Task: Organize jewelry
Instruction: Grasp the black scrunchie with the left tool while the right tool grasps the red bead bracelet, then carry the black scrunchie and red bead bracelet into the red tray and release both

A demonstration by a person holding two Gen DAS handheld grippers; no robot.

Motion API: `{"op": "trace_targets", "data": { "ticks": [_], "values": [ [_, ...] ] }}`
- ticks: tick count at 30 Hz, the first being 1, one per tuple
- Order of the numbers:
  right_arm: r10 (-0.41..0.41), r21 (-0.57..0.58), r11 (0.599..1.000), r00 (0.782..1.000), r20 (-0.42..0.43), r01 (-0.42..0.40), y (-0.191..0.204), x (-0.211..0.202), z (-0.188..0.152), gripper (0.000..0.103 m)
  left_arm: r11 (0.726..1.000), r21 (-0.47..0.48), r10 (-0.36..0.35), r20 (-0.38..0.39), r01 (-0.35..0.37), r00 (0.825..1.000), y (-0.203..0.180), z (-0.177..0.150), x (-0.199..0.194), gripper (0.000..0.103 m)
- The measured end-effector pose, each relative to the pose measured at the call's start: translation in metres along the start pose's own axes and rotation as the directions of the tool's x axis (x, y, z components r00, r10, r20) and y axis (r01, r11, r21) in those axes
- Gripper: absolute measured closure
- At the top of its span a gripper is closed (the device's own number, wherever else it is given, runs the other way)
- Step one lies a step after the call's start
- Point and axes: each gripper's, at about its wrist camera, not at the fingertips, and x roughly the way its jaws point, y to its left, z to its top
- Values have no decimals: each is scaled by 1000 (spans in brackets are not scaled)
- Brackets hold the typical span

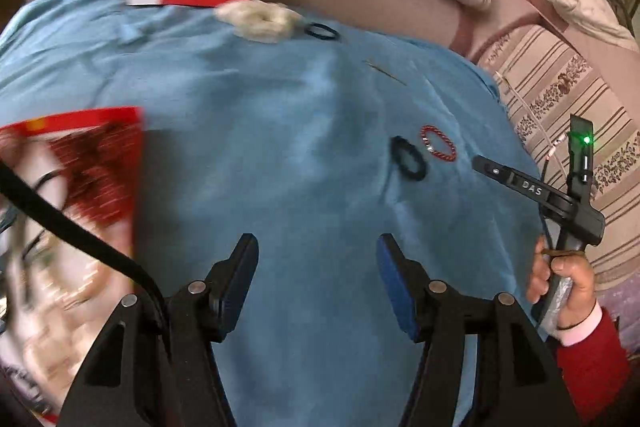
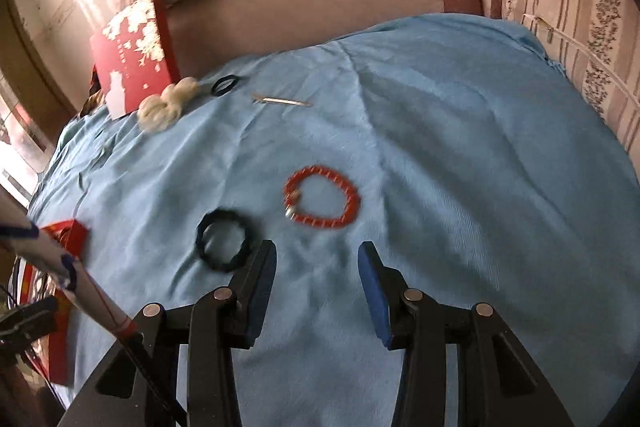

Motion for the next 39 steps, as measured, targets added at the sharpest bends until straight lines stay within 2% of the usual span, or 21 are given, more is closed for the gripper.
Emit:
{"op": "trace_targets", "data": {
  "ticks": [6, 9, 14, 15, 17, 18, 19, 20, 21, 25, 30, 39],
  "values": [
    [5, -34, 999, 999, -38, -6, -5, 34, 12, 57, 998, 36, -42, -52, 44, 998, -43, 30, 64, 43],
    [-11, -60, 998, 999, -50, 8, -6, 50, 16, 57, 997, 57, -42, -74, 47, 996, -59, 44, 95, 47],
    [-18, -87, 996, 999, -43, 14, -5, 60, 21, 57, 995, 61, -65, -117, 73, 991, -74, 60, 135, 47],
    [-24, -95, 995, 999, -42, 20, -4, 61, 22, 59, 995, 65, -62, -115, 70, 991, -76, 61, 139, 47],
    [-46, -110, 993, 998, -38, 42, -4, 64, 22, 70, 995, 87, -44, -105, 53, 994, -82, 64, 143, 47],
    [-77, -127, 989, 997, -31, 73, -3, 64, 20, 81, 994, 94, -37, -103, 47, 994, -86, 64, 144, 48],
    [-95, -140, 986, 995, -25, 91, -2, 64, 19, 89, 994, 102, -30, -102, 41, 994, -89, 63, 145, 66],
    [-102, -150, 984, 995, -23, 97, -2, 64, 19, 93, 993, 116, -15, -114, 28, 993, -91, 61, 146, 96],
    [-106, -155, 983, 994, -24, 101, -1, 62, 18, 94, 992, 126, -6, -129, 22, 992, -92, 60, 148, 95],
    [-107, -147, 984, 994, -12, 104, 0, 48, 16, 95, 993, 115, 8, -99, 4, 995, -88, 56, 131, 95],
    [-85, -150, 985, 996, 28, 88, 8, 16, 15, 95, 993, 117, 22, -37, -18, 999, -69, 47, 82, 95],
    [-2, -222, 975, 996, 91, 22, 65, -41, 12, 95, 996, 54, 72, 86, -77, 994, 2, 22, -29, 95]
  ]
}}
